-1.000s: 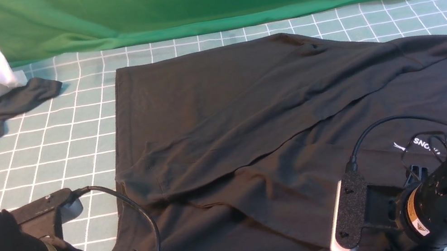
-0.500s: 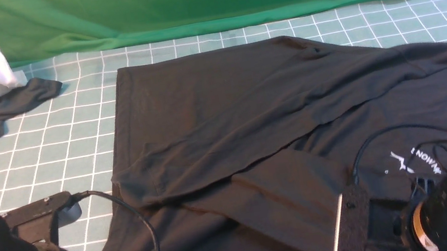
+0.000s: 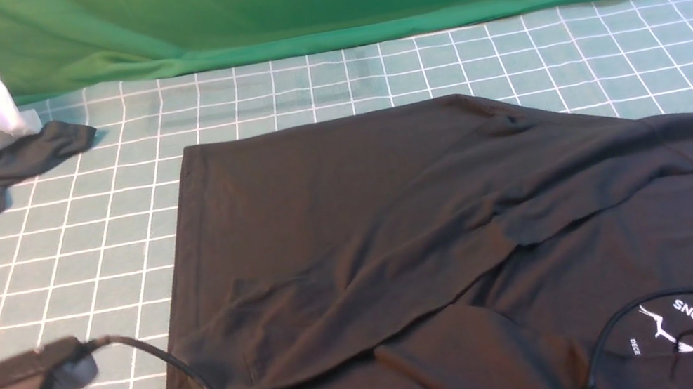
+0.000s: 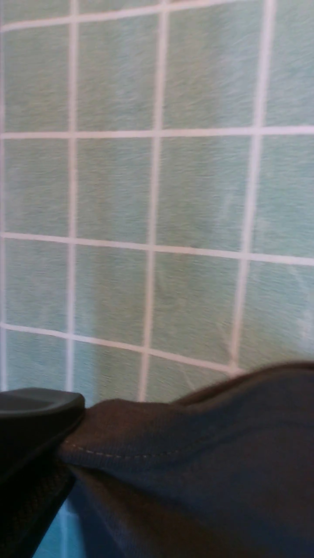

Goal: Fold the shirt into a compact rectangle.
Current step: 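Grasp the near edge of the shirt at its hem and shoulder corners, then fold the black garment in half by bringing its near edge over to the far edge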

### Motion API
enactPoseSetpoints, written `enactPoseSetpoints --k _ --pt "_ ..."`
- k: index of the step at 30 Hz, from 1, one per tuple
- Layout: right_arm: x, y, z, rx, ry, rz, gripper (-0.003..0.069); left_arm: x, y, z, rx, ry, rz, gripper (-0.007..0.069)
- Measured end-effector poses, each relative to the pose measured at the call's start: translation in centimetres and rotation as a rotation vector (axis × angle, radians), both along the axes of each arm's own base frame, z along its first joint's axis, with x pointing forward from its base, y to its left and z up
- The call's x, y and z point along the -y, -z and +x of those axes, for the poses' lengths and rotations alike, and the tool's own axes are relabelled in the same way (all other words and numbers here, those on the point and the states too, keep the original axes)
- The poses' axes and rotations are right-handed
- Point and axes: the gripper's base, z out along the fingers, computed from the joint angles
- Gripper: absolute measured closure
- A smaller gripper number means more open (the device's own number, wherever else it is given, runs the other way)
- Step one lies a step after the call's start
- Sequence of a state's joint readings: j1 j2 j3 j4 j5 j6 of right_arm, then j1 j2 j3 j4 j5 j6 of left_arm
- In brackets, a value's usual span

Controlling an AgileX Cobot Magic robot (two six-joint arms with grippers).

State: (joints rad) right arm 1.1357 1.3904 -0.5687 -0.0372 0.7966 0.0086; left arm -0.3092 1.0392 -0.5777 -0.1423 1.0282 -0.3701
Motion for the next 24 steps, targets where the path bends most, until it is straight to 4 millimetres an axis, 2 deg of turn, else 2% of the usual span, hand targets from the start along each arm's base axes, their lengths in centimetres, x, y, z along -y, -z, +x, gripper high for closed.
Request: enactPoseSetpoints --k 5,9,10,15,16,17,20,21,22,24 --pt "1.0 -1.9 1.2 -0.009 0.038 -0.047 0.0624 0.3 -0.9 0.5 0.054 -0.012 -0.038 0.0596" --pt "1.6 -3.4 3.8 0.019 0.096 -0.021 0.0624 0.5 -0.8 1.1 0.049 -0.025 -0.038 0.0596" --pt "2.0 -4.0 5.2 0.040 0.139 0.002 0.0624 0.8 -0.9 2.1 0.062 -0.031 -0.041 0.0596" --pt "3.6 -6.1 9.5 0.131 0.248 0.086 0.0624 1.0 -1.4 6.6 0.101 -0.076 -0.053 0.0596" --pt "3.6 -6.2 9.6 0.134 0.255 0.088 0.0624 1.0 -1.5 6.8 0.101 -0.076 -0.053 0.0596" --pt "4.2 -6.9 11.0 0.166 0.298 0.111 0.0624 0.6 -1.9 8.8 0.119 -0.093 -0.052 0.0596" --pt "5.0 -7.9 13.5 0.217 0.368 0.142 0.0624 -0.4 -2.4 12.1 0.142 -0.125 -0.047 0.0596" --pt "4.9 -8.0 13.8 0.221 0.372 0.145 0.0624 -0.5 -2.2 12.2 0.136 -0.129 -0.045 0.0596" --pt "5.2 -8.3 15.0 0.242 0.402 0.158 0.0624 -0.9 -2.4 13.9 0.151 -0.142 -0.046 0.0596" --pt "5.3 -8.2 16.6 0.264 0.428 0.172 0.0624 -1.2 -2.4 16.0 0.180 -0.159 -0.052 0.0596"
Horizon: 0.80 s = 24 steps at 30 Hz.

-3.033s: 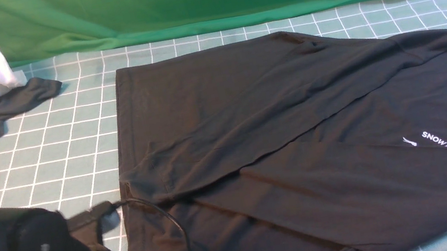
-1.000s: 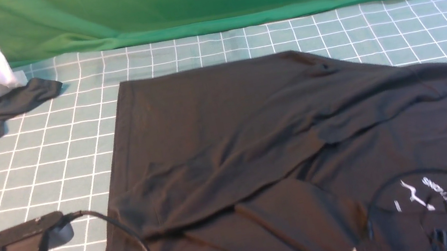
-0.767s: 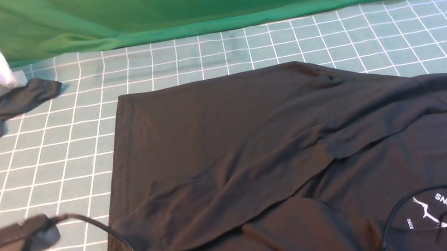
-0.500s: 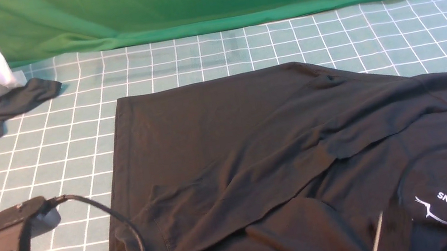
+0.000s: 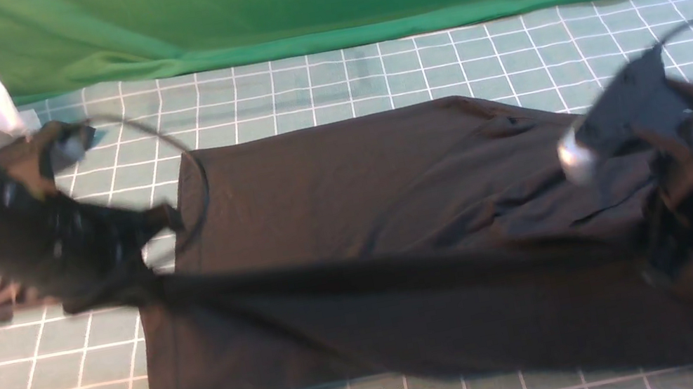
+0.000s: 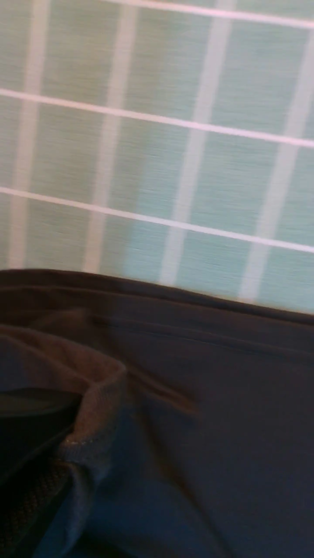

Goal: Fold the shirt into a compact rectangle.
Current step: 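Fold the black garment in half by bringing its near edge over to the far edge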

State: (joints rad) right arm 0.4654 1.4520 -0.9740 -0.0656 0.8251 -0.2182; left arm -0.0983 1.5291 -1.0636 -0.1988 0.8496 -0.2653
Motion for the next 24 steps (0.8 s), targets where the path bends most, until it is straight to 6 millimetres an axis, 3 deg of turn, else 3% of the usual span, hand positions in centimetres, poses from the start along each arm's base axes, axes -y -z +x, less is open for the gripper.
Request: enactPoseSetpoints --k 3,6,7,9,15,19,24 --pt "-0.2 0.3 2.1 0.027 0.019 0.013 0.0624 0.0 0.1 2.1 0.028 -0.005 -0.016 0.0596" --pt "-0.4 1.0 5.9 0.064 0.049 0.024 0.0624 0.4 0.4 5.9 0.069 0.014 -0.030 0.0596" --pt "-0.4 1.1 6.1 0.065 0.051 0.024 0.0624 0.4 0.5 6.1 0.071 0.014 -0.029 0.0596" --pt "-0.5 1.8 9.1 0.076 0.075 0.025 0.0624 0.4 1.2 8.6 0.081 0.012 -0.028 0.0596" --pt "-0.6 3.1 15.3 0.117 0.116 0.033 0.0624 0.0 2.2 13.6 0.130 0.018 -0.009 0.0596" --pt "-1.0 3.9 18.1 0.151 0.125 0.046 0.0624 -0.5 3.0 15.5 0.140 0.016 0.014 0.0596" --pt "-1.4 5.1 20.0 0.211 0.120 0.064 0.0606 -1.0 4.1 16.8 0.143 0.019 0.042 0.0596"
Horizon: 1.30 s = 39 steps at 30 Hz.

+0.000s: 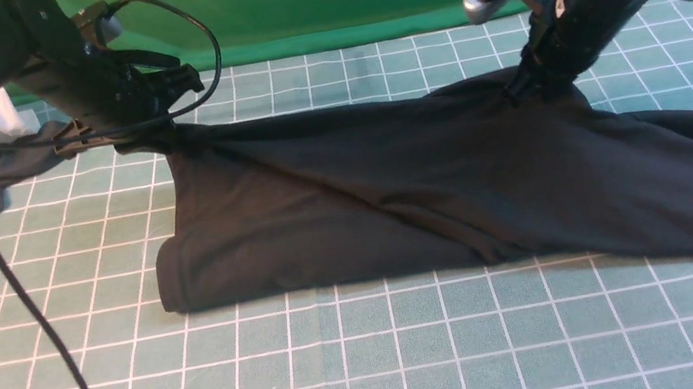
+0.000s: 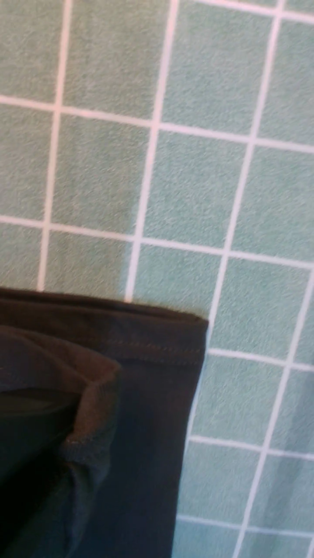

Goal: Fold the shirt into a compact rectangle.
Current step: 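Fold the black garment in half by bringing its near edge over to the far edge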

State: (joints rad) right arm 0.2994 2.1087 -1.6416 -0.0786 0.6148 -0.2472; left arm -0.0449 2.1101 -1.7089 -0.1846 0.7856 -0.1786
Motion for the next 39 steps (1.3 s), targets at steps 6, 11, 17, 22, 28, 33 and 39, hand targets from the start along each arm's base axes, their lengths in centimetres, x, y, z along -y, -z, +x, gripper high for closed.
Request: enactPoseSetpoints --k 6,11,17,22,28,33,39 --pt "-0.3 1.1 1.1 0.074 -0.015 0.012 0.0466 -0.1 1.3 0.5 0.000 -0.002 0.011 0.0586" --pt "-0.3 0.8 1.0 0.078 -0.016 0.009 0.0313 -0.2 1.4 0.9 0.030 -0.006 0.018 0.0473" --pt "0.5 -4.6 -0.3 0.124 -0.005 0.013 0.0337 -0.4 -3.3 1.5 0.051 0.025 0.045 0.0238" --pt "1.3 -10.9 -2.1 0.169 0.003 0.014 0.0534 -0.3 -9.5 0.9 0.059 0.055 0.044 0.0078" --pt "3.8 -15.5 -6.3 0.016 0.044 -0.064 0.0629 -0.3 -13.1 0.1 0.093 0.067 0.045 0.0046" --pt "9.8 -16.5 -9.2 -0.100 0.232 -0.048 0.0638 -0.1 -13.7 -0.2 0.093 0.074 0.021 0.0059" --pt "15.9 -11.2 -11.2 -0.280 0.412 0.019 0.0587 0.9 -11.4 -0.4 0.019 0.133 -0.068 0.0093"
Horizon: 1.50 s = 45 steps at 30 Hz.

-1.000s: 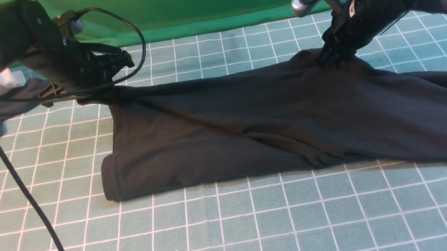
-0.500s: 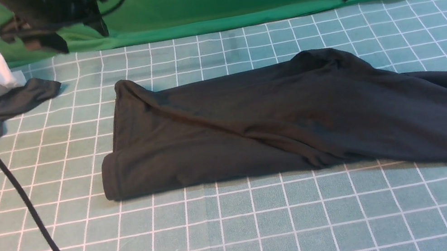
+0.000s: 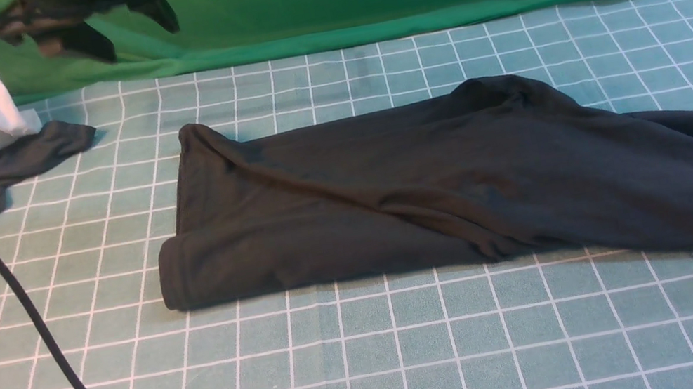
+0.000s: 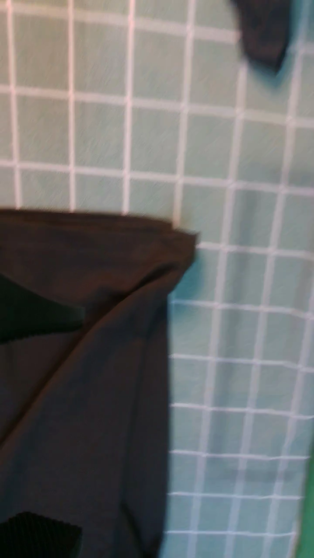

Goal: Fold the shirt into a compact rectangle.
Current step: 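Fold the black garment in half by bringing its near edge over to the far edge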

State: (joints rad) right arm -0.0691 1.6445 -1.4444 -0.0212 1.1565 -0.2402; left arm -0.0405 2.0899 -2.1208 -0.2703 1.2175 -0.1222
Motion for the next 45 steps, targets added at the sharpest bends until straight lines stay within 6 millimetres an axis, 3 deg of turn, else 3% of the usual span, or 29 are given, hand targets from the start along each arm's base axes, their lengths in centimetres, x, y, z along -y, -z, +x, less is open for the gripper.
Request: enactPoseSetpoints --k 2,6,7,8,9,17,18,22,23,24,26,30,37,41,45 --pt "1.9 4.5 -0.3 -0.041 0.058 0.018 0.0470 0.3 2.4 -0.3 -0.082 0.021 -0.020 0.0110" --pt "3.1 8.4 -0.3 -0.092 0.098 0.031 0.0337 0.2 5.4 -1.1 -0.191 0.031 -0.016 0.0130" --pt "3.5 10.1 -0.1 -0.110 0.113 0.035 0.0273 0.2 6.4 -1.4 -0.227 0.034 -0.011 0.0140" --pt "3.5 10.1 -0.1 -0.107 0.115 0.035 0.0267 0.2 6.6 -1.5 -0.233 0.035 -0.011 0.0141" --pt "3.8 11.4 0.4 -0.119 0.123 0.038 0.0233 0.2 7.1 -1.6 -0.249 0.040 -0.008 0.0148" --pt "4.1 15.2 1.3 -0.189 0.158 0.053 0.0261 0.1 7.2 -1.7 -0.253 0.047 0.003 0.0159" --pt "4.1 15.2 1.3 -0.189 0.159 0.053 0.0265 0.1 7.2 -1.7 -0.253 0.047 0.002 0.0159" --pt "4.0 15.5 1.4 -0.188 0.166 0.063 0.0436 0.1 7.2 -1.7 -0.252 0.047 0.002 0.0159" --pt "4.0 15.4 1.4 -0.187 0.164 0.063 0.0508 0.1 7.2 -1.7 -0.252 0.047 0.002 0.0159" --pt "4.0 15.4 1.4 -0.187 0.164 0.063 0.0508 0.1 7.2 -1.7 -0.252 0.047 0.002 0.0159" --pt "4.1 15.0 1.7 -0.183 0.165 0.065 0.0603 0.1 7.2 -1.7 -0.252 0.047 0.003 0.0159" --pt "4.2 13.6 2.2 -0.169 0.161 0.056 0.0614 0.1 7.2 -1.7 -0.250 0.047 0.004 0.0159" --pt "4.9 8.7 3.1 -0.094 0.147 -0.015 0.0615 0.0 5.0 -2.4 -0.194 0.068 0.022 0.0159" --pt "5.1 8.8 3.7 -0.050 0.144 -0.028 0.0615 -0.2 4.7 -2.6 -0.186 0.069 0.045 0.0159" --pt "5.4 10.4 4.7 -0.017 0.133 -0.043 0.0589 -0.4 4.8 -2.5 -0.186 0.069 0.075 0.0159"
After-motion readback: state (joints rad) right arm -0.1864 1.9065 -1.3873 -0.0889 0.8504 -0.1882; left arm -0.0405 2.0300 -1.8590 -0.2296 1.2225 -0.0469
